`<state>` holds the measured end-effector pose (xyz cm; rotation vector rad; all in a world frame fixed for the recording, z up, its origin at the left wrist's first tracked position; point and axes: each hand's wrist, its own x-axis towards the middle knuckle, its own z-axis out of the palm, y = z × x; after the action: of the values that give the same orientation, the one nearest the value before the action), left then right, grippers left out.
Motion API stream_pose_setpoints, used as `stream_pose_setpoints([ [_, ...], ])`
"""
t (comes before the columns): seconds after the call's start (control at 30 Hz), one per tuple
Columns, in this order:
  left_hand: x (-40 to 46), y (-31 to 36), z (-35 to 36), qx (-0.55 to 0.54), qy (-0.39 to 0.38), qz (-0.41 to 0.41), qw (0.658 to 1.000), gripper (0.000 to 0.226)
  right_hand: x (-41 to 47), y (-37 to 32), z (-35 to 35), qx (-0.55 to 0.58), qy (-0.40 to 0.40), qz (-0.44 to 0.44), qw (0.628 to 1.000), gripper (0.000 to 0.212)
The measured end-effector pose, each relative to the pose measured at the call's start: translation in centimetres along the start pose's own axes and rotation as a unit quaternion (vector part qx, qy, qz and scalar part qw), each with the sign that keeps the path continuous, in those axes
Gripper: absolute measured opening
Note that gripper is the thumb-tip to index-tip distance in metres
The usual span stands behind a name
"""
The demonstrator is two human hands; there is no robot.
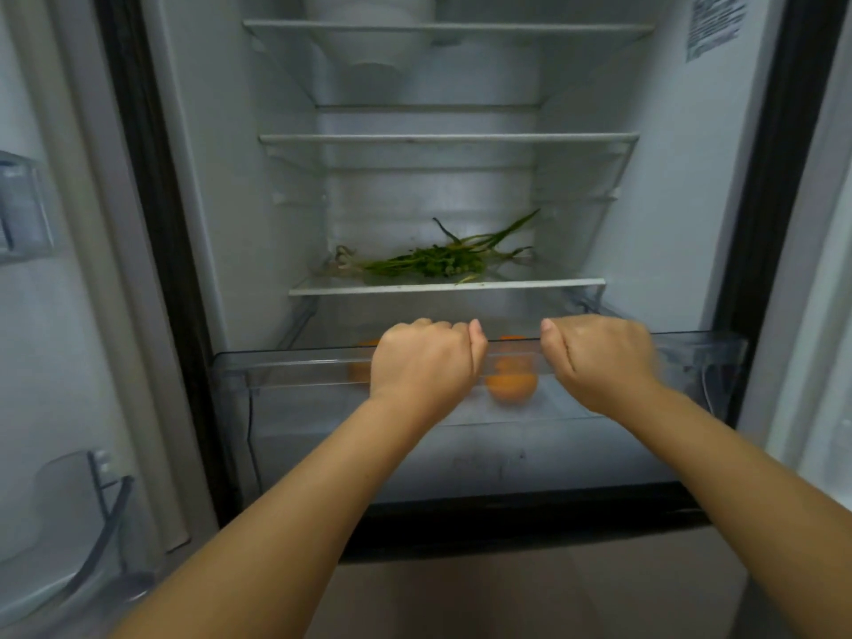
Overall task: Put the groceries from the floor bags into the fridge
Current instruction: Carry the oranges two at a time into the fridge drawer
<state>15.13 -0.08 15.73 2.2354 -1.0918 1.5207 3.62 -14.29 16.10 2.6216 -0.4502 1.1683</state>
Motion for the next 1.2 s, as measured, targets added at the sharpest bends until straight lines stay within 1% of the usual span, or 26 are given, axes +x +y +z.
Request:
stream_pose_setpoints([
  [0.07, 0.4, -0.1, -0.3, 0.003, -0.013, -0.003, 1.0, 0.051, 0.3, 0.3, 0.1, -0.005, 0.015, 0.004, 1.0, 0.072],
  [0.1, 0.8, -0.1, -0.6, 0.005, -0.034, -0.007, 0.999, 0.052, 0.8, 0.4, 0.1, -0.013, 0.009, 0.006, 1.0, 0.069],
  [0.17, 1.8, -0.1, -0.5, -0.013, -0.102, -0.001, 0.995, 0.052, 2.1, 0.6, 0.6, -0.021, -0.029, 0.018, 0.999, 0.058],
  [0.2, 2.3, -0.2, -0.2, -0.03, -0.121, -0.004, 0.992, 0.053, 2.7, 0.6, 0.7, -0.023, -0.046, 0.025, 0.998, 0.052],
  [0.3, 3.2, -0.6, 0.9, -0.016, -0.149, 0.004, 0.989, 0.053, 4.0, 0.6, 1.5, -0.017, -0.054, 0.042, 0.998, 0.048],
  [0.4, 4.1, -1.1, 2.5, -0.031, -0.168, 0.006, 0.985, 0.05, 5.2, 1.3, 3.2, 0.021, -0.038, 0.043, 0.998, 0.041],
  [0.47, 4.9, -1.6, 3.8, -0.059, -0.207, 0.001, 0.977, 0.047, 6.4, 1.9, 4.2, 0.058, -0.059, 0.027, 0.996, 0.036],
  [0.53, 5.9, -2.1, 5.1, -0.079, -0.267, -0.016, 0.96, 0.051, 7.6, 2.5, 5.1, 0.101, -0.103, 0.016, 0.989, 0.043],
  [0.6, 7.0, -2.7, 6.5, -0.081, -0.319, -0.029, 0.944, 0.055, 8.9, 2.8, 5.9, 0.11, -0.144, -0.006, 0.983, 0.054],
  [0.67, 7.9, -3.1, 7.7, -0.077, -0.351, -0.033, 0.933, 0.056, 10.2, 3.0, 6.8, 0.093, -0.181, -0.029, 0.979, 0.056],
  [0.77, 8.9, -3.7, 9.4, -0.074, -0.392, -0.025, 0.917, 0.056, 11.9, 3.5, 8.2, 0.077, -0.247, -0.02, 0.966, 0.055],
  [0.87, 9.6, -4.1, 11.3, -0.065, -0.402, -0.021, 0.913, 0.056, 13.3, 3.7, 9.4, 0.072, -0.293, -0.021, 0.953, 0.054],
  [0.97, 10.0, -4.5, 13.4, -0.058, -0.404, -0.021, 0.913, 0.055, 14.3, 3.9, 10.9, 0.065, -0.313, -0.027, 0.947, 0.054],
  [1.2, 10.7, -5.2, 16.4, -0.07, -0.37, -0.015, 0.926, 0.054, 16.0, 4.4, 13.7, 0.055, -0.282, -0.035, 0.957, 0.053],
])
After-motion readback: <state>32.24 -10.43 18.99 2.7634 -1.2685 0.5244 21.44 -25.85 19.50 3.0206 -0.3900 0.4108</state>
